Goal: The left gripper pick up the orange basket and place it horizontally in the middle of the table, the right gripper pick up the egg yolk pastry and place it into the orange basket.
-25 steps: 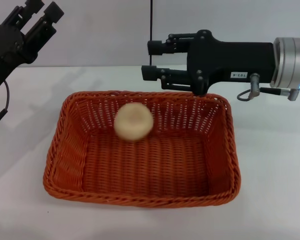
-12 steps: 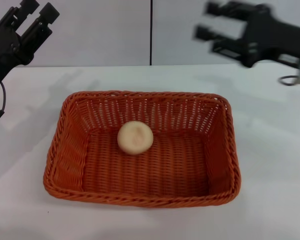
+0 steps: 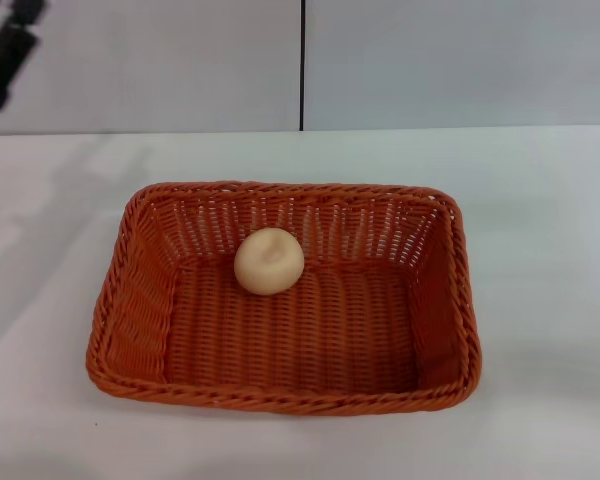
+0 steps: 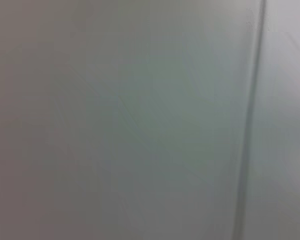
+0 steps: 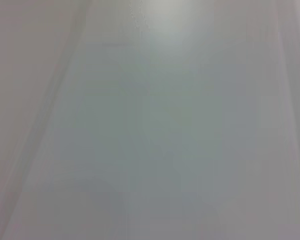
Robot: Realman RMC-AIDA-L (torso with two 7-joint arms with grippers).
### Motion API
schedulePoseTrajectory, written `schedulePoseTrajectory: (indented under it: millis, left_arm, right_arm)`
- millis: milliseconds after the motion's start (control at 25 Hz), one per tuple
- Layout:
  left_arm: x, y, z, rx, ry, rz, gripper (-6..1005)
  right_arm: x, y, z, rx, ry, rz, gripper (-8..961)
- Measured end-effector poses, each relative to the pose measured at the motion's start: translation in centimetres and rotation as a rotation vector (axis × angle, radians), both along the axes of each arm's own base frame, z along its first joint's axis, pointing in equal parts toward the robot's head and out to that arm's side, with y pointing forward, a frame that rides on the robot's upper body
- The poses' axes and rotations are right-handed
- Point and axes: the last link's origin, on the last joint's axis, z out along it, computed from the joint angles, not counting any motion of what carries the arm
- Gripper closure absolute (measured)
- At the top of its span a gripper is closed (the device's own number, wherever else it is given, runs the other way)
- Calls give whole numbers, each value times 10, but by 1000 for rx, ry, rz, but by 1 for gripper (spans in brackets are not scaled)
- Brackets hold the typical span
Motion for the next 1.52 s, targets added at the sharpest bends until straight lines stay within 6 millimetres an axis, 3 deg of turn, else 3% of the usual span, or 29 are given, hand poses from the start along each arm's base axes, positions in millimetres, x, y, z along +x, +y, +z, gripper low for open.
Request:
schedulePoseTrajectory:
  millis: [200,440,920,1520]
  left_arm:
    - [-23,-14,11,253,-11,154,324]
    - [-29,-21,9,381,55,232,323]
    - [-31,-35,4,452,130,248,324]
    - [-31,-33,11,468,148,229,324]
  right_arm:
    - [40,-32,14,187,129,-191,395]
    - [56,-46,14,238,167,-284,395]
    - [59,-43,9,239,214,-328,395]
    - [55,-37,-7,185,255,-339,395]
